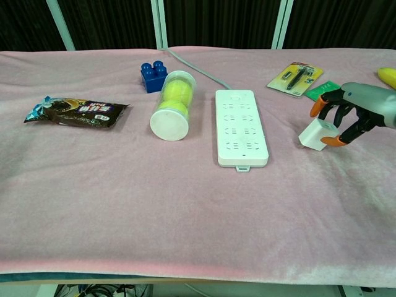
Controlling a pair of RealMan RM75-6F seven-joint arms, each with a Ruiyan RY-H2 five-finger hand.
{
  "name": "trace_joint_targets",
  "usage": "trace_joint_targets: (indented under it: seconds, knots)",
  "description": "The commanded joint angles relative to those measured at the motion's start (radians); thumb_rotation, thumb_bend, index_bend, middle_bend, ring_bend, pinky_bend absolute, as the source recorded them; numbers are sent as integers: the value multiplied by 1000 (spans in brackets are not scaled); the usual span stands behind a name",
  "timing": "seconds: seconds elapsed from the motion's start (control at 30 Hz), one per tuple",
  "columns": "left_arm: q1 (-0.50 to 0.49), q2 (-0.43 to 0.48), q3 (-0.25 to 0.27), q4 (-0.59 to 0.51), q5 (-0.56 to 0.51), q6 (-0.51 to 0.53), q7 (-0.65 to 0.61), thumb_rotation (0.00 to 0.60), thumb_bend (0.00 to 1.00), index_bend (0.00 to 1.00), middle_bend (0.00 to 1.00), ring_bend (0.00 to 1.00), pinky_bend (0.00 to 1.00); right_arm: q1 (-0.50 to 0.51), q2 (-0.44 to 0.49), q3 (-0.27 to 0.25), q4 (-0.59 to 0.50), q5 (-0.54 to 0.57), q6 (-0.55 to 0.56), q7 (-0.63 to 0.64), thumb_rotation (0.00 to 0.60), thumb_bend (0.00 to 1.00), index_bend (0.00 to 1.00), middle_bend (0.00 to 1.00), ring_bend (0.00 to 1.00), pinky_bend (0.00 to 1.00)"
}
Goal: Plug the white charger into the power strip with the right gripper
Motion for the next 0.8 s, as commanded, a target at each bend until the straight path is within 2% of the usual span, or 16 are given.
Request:
trace_joint_targets:
  seconds: [0.03, 0.8]
  knots:
    - [0, 0, 0, 0, -1, 0, 0, 600, 239, 4, 0, 0, 0, -2, -7, 4, 7, -5, -5, 9, 600, 241, 349, 342, 419, 238]
    - [-2, 1, 0, -4, -8, -6, 7, 600, 240, 4, 0, 0, 0, -13, -15, 30, 29, -20, -46, 56, 600, 281, 405, 378, 430, 238]
